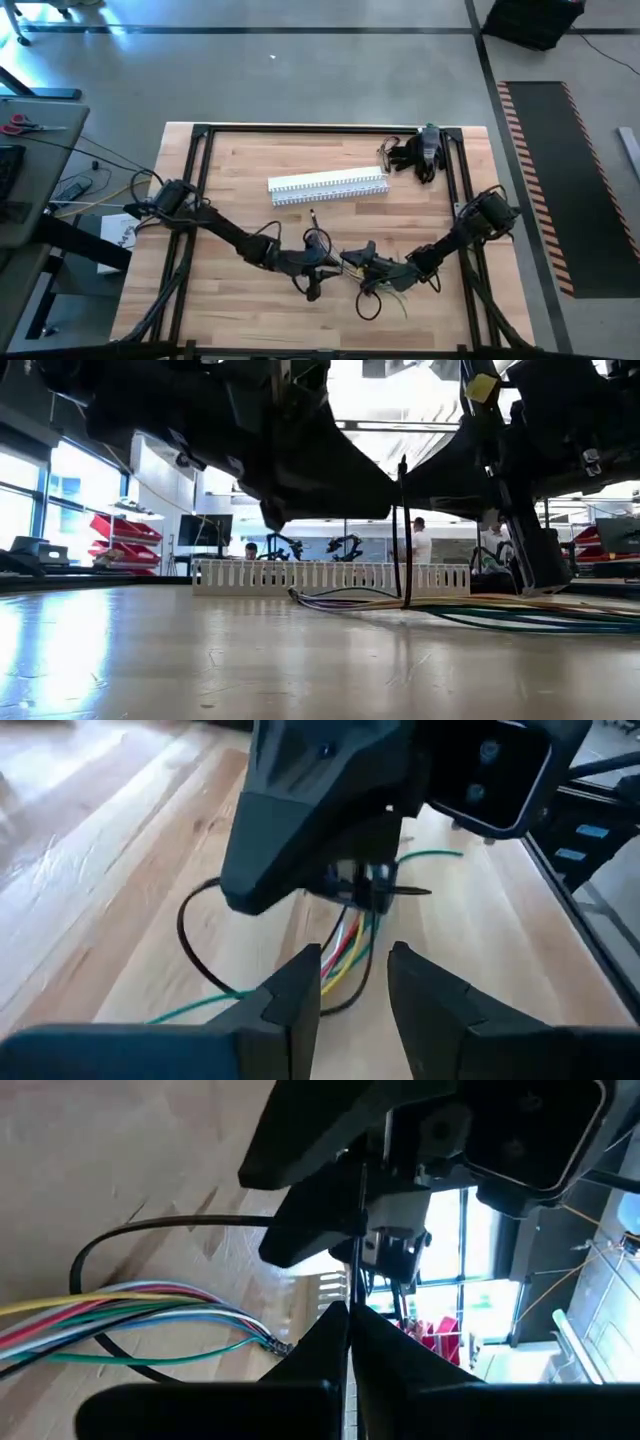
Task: Ziptie cables
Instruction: Wrap the cable wires with black ziptie
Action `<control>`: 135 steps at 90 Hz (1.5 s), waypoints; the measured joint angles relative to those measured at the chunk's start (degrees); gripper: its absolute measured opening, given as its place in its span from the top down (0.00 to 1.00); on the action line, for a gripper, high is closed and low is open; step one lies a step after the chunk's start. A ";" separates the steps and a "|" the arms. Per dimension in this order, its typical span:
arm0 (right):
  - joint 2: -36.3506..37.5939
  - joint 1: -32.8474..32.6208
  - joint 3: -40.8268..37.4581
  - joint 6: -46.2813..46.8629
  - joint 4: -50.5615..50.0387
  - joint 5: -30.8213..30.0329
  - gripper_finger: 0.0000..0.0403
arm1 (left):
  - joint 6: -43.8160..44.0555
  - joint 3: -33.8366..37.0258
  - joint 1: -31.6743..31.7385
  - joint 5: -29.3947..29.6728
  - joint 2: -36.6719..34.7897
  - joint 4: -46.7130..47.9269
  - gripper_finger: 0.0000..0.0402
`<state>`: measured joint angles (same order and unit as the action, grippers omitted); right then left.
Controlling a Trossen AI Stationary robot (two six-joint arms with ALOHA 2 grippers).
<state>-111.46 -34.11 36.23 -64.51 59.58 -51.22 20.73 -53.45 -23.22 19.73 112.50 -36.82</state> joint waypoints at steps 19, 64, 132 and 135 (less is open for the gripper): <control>0.00 0.00 0.00 0.00 0.23 -0.02 1.00 | 0.02 0.00 0.38 0.41 0.71 -1.02 0.75; 0.00 0.00 0.02 0.00 0.69 -0.02 1.00 | -1.39 0.00 1.40 0.40 0.71 -3.03 0.98; -0.04 -1.53 0.02 -2.94 2.43 0.22 1.00 | 0.59 0.00 1.79 1.88 0.69 -2.34 1.00; -0.04 -1.51 0.02 -2.60 2.37 0.26 1.00 | 0.59 0.00 1.79 1.90 0.69 -2.37 1.00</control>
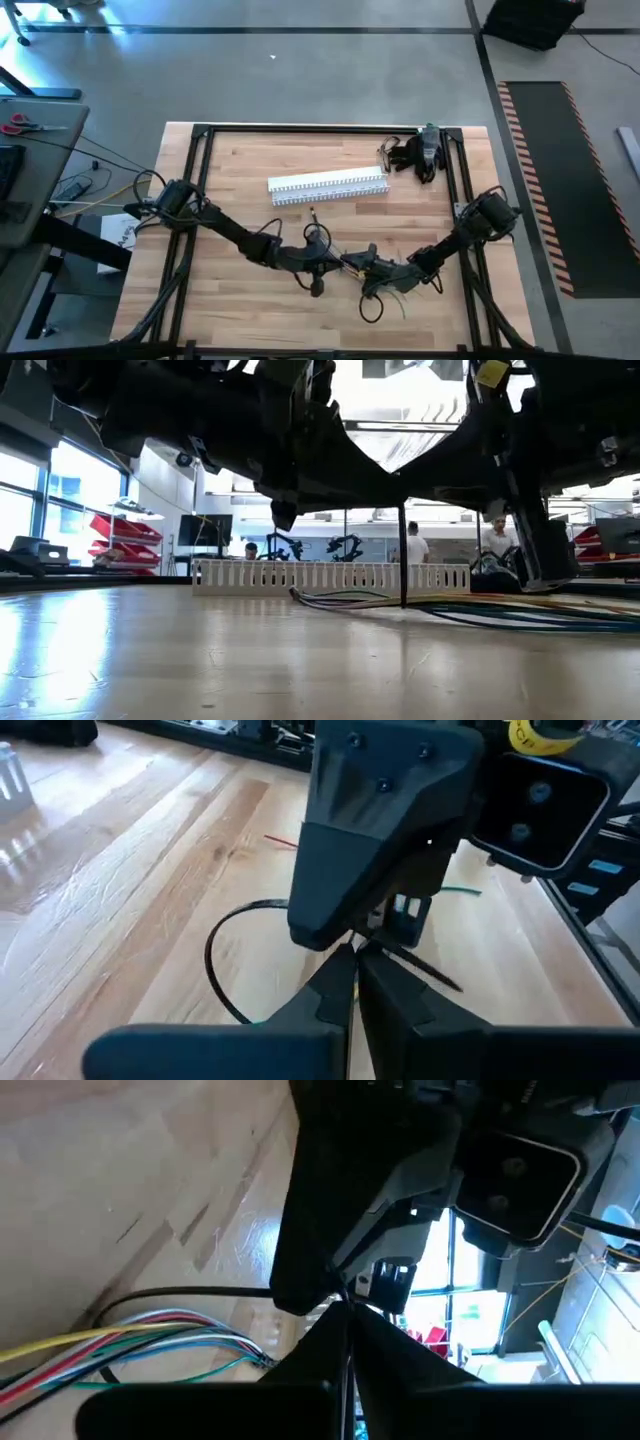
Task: Ziptie cables
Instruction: Wrap the cable wires with black ziptie
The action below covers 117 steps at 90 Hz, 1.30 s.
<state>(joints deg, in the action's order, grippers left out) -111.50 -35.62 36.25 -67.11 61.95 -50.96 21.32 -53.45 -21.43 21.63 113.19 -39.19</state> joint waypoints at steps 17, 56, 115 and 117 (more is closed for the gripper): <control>0.00 1.08 0.00 2.13 -0.02 0.93 1.00 | 0.02 0.02 0.07 0.52 -0.02 -0.14 1.00; 0.03 0.61 0.02 0.64 0.47 -0.27 0.70 | 0.04 0.07 0.00 0.62 -0.02 0.52 1.00; 0.04 7.24 0.02 19.28 -7.74 4.55 0.72 | 0.01 0.07 -0.39 -0.15 -0.05 -0.19 1.00; 0.04 7.23 0.02 19.28 -7.74 4.55 0.74 | 0.01 0.07 -0.39 -0.16 -0.05 -0.18 1.00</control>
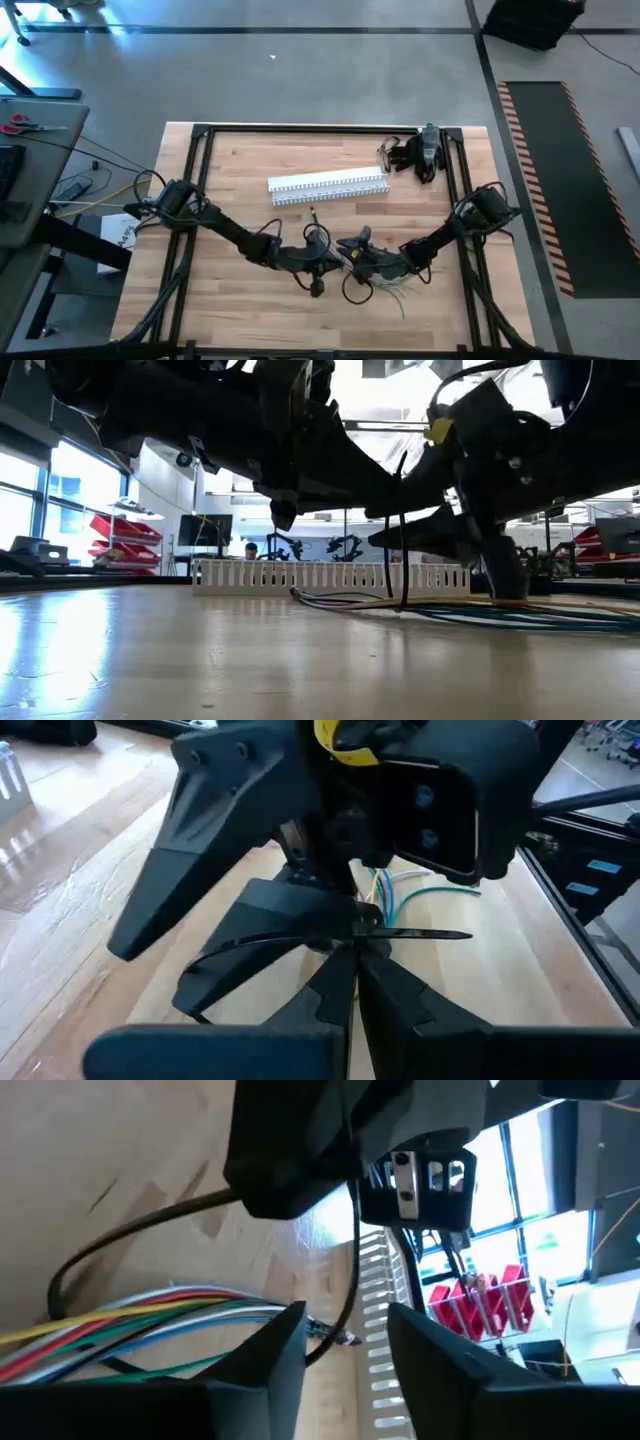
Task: Ziptie cables
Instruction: Wrap the cable wires with black ziptie
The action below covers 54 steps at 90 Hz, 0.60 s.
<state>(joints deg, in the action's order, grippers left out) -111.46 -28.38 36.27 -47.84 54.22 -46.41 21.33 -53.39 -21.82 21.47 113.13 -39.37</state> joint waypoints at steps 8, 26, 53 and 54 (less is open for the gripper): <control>0.00 0.00 0.00 -0.02 -0.02 0.02 0.84 | 0.00 0.00 0.00 -0.19 0.00 0.02 1.00; 0.00 -0.13 0.00 -0.01 -1.07 0.32 0.99 | 0.01 0.00 0.00 -0.46 -0.01 0.12 1.00; 0.00 -1.86 0.00 -4.16 -0.16 -1.08 1.00 | 2.60 -0.02 0.39 -2.52 0.01 1.15 1.00; 0.00 -1.96 0.00 -4.36 -0.14 -1.16 1.00 | 2.61 -0.02 0.45 -2.56 0.01 1.14 1.00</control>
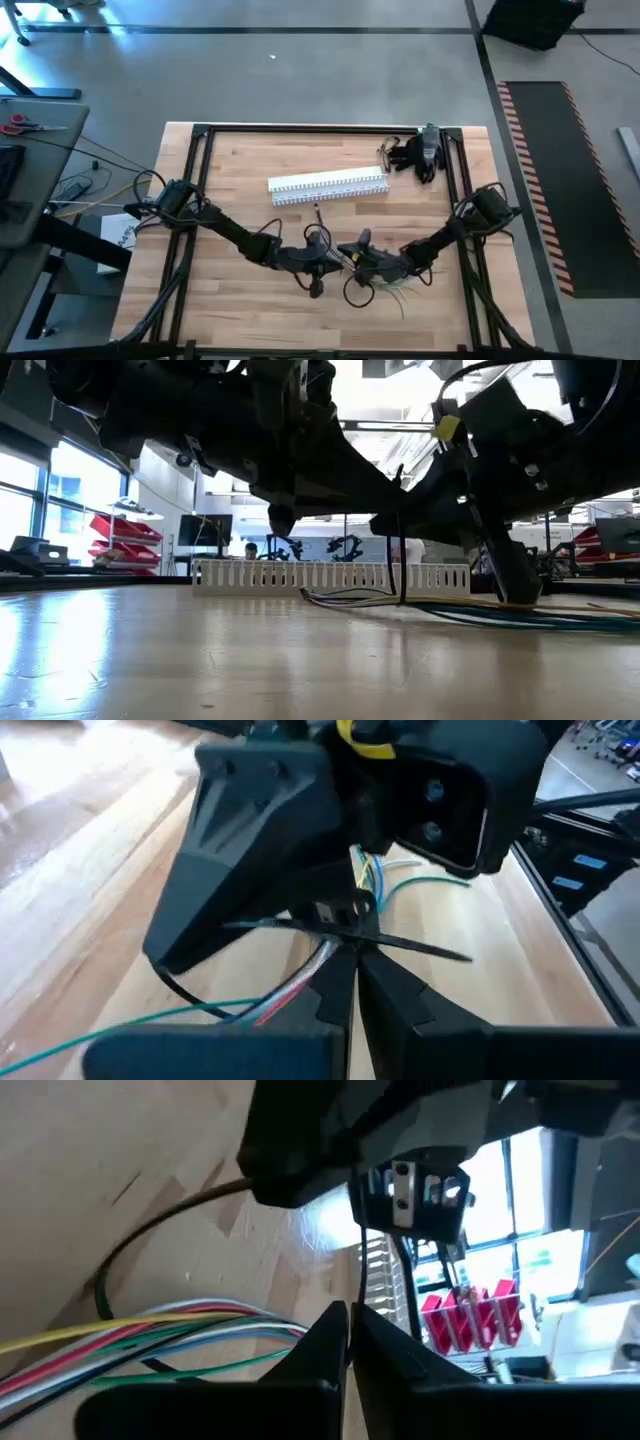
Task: Ziptie cables
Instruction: Wrap the cable wires with black ziptie
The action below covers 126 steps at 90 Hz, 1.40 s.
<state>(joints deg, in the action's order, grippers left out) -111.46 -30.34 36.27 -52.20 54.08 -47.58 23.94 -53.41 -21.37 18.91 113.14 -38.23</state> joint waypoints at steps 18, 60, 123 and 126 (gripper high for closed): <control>0.00 -1.05 0.00 -2.81 0.29 -0.58 1.00 | 0.77 0.00 1.01 -0.89 0.00 0.05 1.00; 0.00 -2.28 0.09 -12.62 3.59 -0.55 1.00 | 2.34 0.00 1.97 -2.05 0.00 1.51 1.00; 0.63 -1.43 0.11 8.03 0.64 -10.96 0.62 | 1.40 0.00 1.21 -1.87 0.00 1.56 1.00; 0.63 -1.40 0.11 9.09 0.02 -10.80 0.62 | 1.40 0.00 1.21 -1.87 0.00 1.56 1.00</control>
<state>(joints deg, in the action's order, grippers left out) -110.83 -31.74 36.38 -43.11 54.09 -58.37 25.34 -53.41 -20.16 17.04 113.14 -36.67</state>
